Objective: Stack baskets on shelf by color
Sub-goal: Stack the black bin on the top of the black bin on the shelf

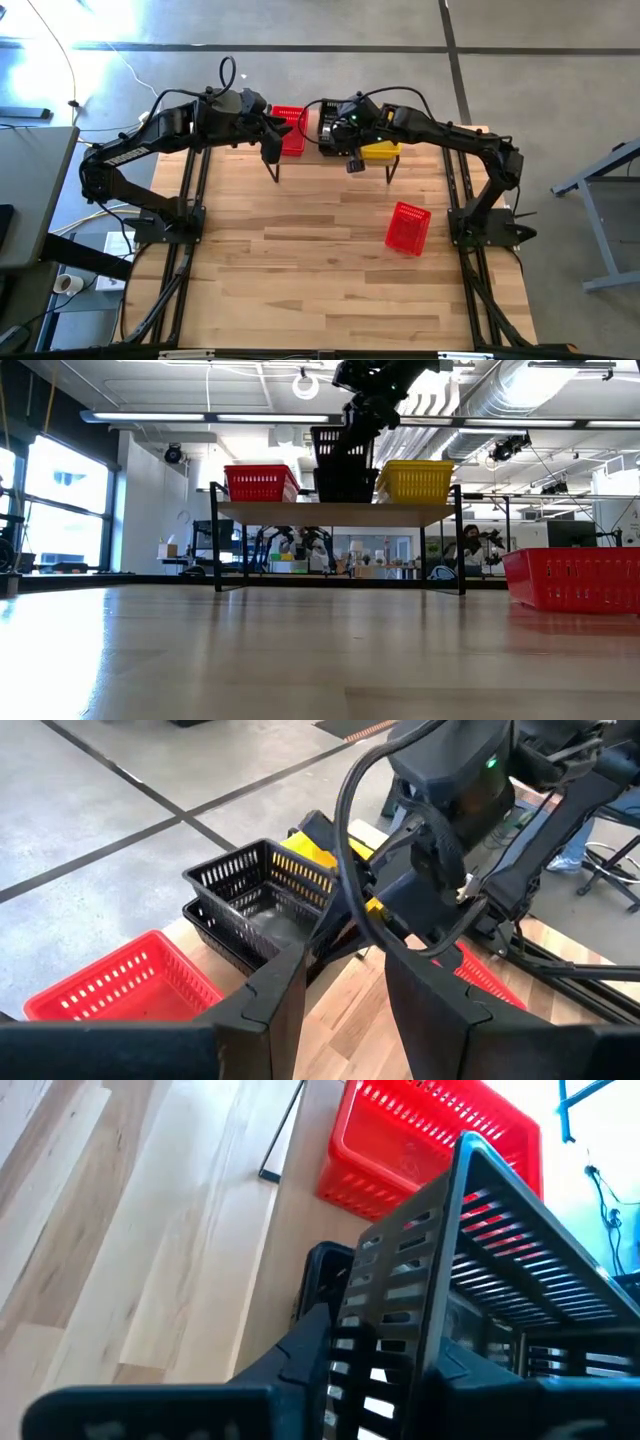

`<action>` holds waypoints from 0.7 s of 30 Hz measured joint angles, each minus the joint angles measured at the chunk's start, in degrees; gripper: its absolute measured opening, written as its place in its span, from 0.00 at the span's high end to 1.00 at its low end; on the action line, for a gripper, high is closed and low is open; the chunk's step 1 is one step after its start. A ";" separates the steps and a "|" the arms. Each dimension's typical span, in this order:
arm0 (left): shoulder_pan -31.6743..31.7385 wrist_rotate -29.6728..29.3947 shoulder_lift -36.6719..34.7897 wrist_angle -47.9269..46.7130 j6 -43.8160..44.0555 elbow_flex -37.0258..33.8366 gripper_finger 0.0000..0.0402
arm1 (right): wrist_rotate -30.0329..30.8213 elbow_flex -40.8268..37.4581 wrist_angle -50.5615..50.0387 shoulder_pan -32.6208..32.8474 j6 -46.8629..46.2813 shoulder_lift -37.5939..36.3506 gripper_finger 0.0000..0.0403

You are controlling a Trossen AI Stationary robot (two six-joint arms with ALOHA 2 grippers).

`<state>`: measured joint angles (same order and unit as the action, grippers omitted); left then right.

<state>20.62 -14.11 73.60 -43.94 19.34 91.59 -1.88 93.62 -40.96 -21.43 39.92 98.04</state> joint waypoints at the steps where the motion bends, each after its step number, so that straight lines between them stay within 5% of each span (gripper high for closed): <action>1: 0.00 0.00 0.00 0.00 0.01 0.00 0.68 | 0.33 0.14 -0.18 0.00 0.00 0.00 0.81; 21: 0.00 0.00 0.00 0.00 0.00 0.00 0.68 | 3.49 0.14 -1.17 0.17 2.39 0.41 0.73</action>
<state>20.62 -14.11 73.60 -43.94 19.34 91.59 1.62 93.76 -42.13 -21.26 42.31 98.45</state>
